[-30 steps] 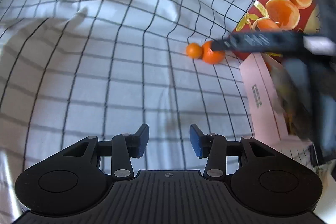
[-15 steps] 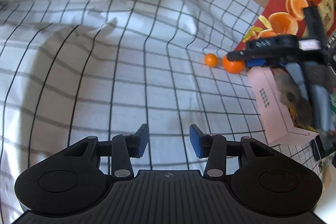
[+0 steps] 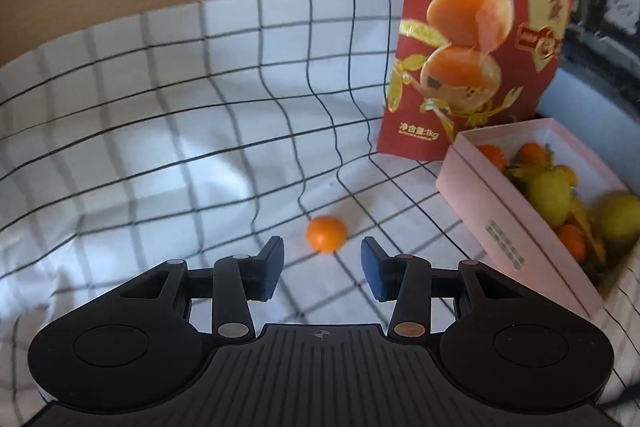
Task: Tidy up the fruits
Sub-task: 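Open the right tool over the box and move both tools to the loose tangerines, then grasp a small tangerine with the left tool while the right tool grasps a larger tangerine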
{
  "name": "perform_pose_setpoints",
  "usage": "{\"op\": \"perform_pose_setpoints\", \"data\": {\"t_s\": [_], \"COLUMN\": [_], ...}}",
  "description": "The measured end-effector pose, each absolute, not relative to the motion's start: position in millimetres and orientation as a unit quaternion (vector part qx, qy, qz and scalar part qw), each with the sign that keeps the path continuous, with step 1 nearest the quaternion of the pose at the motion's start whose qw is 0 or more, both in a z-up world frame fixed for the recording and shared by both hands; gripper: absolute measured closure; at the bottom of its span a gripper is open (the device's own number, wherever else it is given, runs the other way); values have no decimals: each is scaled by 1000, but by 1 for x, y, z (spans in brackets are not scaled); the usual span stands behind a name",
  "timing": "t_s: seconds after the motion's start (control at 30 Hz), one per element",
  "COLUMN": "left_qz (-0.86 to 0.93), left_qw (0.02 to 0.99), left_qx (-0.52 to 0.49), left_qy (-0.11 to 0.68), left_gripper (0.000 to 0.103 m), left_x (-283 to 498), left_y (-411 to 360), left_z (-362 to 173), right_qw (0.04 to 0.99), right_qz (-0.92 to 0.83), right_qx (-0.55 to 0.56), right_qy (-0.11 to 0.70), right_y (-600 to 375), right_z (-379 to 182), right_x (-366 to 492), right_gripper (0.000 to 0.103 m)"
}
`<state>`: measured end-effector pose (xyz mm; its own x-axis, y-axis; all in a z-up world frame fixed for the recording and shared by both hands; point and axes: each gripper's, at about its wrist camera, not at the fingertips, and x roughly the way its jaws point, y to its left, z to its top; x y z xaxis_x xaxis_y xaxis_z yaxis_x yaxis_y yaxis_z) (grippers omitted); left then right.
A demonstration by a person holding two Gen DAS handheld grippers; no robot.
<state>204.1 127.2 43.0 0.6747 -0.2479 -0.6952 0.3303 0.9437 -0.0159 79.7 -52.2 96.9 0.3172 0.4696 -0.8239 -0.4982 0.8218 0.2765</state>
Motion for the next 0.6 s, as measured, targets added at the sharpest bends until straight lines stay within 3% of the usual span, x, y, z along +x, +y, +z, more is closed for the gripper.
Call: {"op": "perform_pose_setpoints", "data": {"t_s": [0.6], "left_qz": [-107], "left_qw": [893], "left_qx": [74], "left_qy": [432], "left_gripper": [68], "left_x": [253], "left_y": [91], "left_z": [13], "right_qw": [832], "right_qz": [231], "right_qx": [-28], "right_qy": [503], "right_y": [-101], "right_z": [66], "right_x": [48], "right_gripper": [55]}}
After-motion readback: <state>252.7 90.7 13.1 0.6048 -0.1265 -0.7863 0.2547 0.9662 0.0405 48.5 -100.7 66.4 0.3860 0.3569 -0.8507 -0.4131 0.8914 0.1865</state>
